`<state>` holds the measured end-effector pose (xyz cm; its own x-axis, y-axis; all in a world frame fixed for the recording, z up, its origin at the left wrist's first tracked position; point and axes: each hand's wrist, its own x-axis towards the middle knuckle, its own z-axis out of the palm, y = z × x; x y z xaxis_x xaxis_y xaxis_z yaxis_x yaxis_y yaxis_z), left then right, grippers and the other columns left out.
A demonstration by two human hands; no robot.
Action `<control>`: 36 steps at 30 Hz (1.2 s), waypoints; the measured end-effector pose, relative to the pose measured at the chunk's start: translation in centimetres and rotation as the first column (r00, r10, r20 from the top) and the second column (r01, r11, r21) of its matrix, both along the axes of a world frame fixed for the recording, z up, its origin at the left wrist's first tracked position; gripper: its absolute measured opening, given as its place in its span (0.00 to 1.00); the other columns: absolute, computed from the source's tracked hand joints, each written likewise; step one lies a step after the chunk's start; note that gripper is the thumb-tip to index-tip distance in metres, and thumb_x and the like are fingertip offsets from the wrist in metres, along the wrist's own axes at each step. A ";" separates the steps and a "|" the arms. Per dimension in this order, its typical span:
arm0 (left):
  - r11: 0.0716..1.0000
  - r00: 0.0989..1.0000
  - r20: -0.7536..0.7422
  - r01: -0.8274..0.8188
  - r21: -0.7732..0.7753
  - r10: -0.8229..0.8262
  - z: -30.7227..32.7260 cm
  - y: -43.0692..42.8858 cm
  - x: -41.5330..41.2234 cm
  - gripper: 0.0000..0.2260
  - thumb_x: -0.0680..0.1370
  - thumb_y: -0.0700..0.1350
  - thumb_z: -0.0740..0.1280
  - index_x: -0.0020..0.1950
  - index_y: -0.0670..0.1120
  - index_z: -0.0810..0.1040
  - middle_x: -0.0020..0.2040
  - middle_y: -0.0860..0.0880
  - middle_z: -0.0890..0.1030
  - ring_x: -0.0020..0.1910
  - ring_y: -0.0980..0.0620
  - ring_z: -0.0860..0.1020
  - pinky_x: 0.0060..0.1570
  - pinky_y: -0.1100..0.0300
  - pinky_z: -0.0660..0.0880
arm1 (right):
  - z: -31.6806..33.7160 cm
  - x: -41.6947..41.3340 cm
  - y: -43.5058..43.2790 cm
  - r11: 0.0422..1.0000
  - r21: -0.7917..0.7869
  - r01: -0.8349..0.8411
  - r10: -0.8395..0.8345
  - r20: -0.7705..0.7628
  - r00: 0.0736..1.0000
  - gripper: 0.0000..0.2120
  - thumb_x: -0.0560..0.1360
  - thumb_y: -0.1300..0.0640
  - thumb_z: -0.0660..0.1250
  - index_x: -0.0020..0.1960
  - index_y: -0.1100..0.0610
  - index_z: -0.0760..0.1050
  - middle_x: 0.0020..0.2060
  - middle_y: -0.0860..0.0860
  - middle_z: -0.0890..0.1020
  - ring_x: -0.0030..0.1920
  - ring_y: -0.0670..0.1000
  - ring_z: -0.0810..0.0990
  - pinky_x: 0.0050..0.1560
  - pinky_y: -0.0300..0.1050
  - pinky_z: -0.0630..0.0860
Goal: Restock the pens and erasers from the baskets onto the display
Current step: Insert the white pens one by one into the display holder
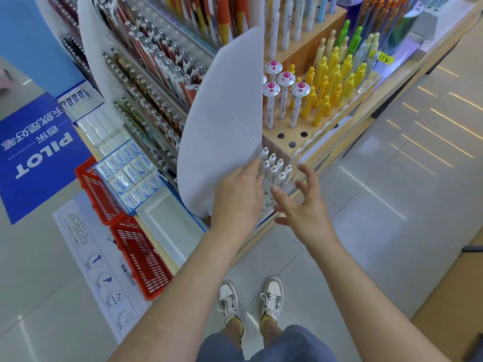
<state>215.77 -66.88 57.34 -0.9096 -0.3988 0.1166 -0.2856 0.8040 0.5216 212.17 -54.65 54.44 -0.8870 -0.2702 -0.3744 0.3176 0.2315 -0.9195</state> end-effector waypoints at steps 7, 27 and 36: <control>0.975 0.980 -0.128 -0.130 0.178 0.154 2.7 -1.3 7.3 0.09 0.77 0.45 0.64 0.52 0.47 0.83 0.43 0.53 0.83 0.38 0.57 0.79 0.42 0.59 0.76 | 3.8 -0.9 0.6 0.994 0.064 0.086 -0.052 -0.416 0.908 0.05 0.77 0.57 0.65 0.52 0.51 0.77 0.41 0.47 0.80 0.41 0.47 0.77 0.41 0.41 0.74; 0.531 0.626 0.126 -0.736 0.420 0.769 -2.4 -18.9 39.8 0.18 0.76 0.39 0.66 0.41 0.65 0.79 0.37 0.58 0.81 0.35 0.61 0.78 0.38 0.48 0.80 | 1.3 21.4 -23.3 0.526 0.339 -0.780 0.849 -0.259 0.460 0.09 0.75 0.59 0.67 0.43 0.44 0.77 0.33 0.41 0.81 0.33 0.38 0.77 0.38 0.34 0.71; 0.603 0.685 0.263 -0.725 0.332 0.679 -5.8 -34.5 51.0 0.10 0.77 0.39 0.64 0.50 0.51 0.83 0.38 0.57 0.80 0.40 0.53 0.79 0.43 0.61 0.72 | -5.6 31.9 -36.8 0.651 0.373 -0.661 0.739 -0.114 0.663 0.10 0.76 0.61 0.64 0.41 0.49 0.79 0.35 0.46 0.83 0.35 0.47 0.81 0.40 0.44 0.78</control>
<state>266.79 -101.42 51.54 -0.3265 -0.9069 -0.2663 -0.7438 0.0727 0.6644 244.08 -91.45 48.86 -0.5408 -0.7676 -0.3441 -0.2641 0.5433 -0.7969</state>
